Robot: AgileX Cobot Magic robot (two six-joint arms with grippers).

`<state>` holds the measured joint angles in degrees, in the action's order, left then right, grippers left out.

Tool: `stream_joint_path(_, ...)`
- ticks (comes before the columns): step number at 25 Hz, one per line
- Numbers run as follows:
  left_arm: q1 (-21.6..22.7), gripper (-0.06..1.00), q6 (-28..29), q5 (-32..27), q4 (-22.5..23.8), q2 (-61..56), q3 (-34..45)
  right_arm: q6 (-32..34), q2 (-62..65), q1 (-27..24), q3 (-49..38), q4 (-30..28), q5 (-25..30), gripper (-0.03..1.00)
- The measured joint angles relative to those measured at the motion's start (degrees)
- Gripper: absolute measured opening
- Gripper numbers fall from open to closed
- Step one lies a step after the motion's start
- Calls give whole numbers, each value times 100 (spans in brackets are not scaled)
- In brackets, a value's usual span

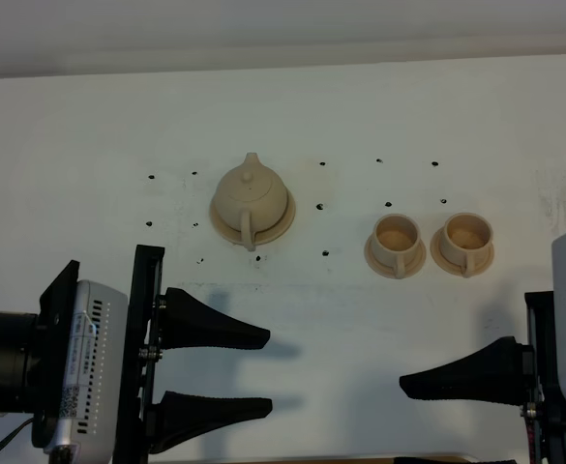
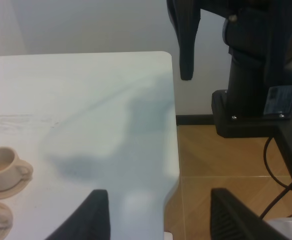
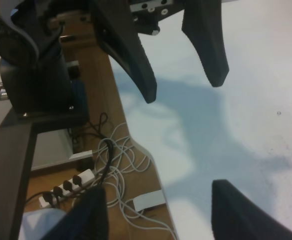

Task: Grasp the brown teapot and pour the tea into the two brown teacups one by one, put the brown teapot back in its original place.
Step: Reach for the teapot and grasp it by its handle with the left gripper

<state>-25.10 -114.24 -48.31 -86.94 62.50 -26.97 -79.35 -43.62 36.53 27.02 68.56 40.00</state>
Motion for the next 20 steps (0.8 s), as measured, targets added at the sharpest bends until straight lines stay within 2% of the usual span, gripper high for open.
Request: stream_joint_path(20,0,43,5,11,0,0,0,45,0,0,0,25,-23,47)
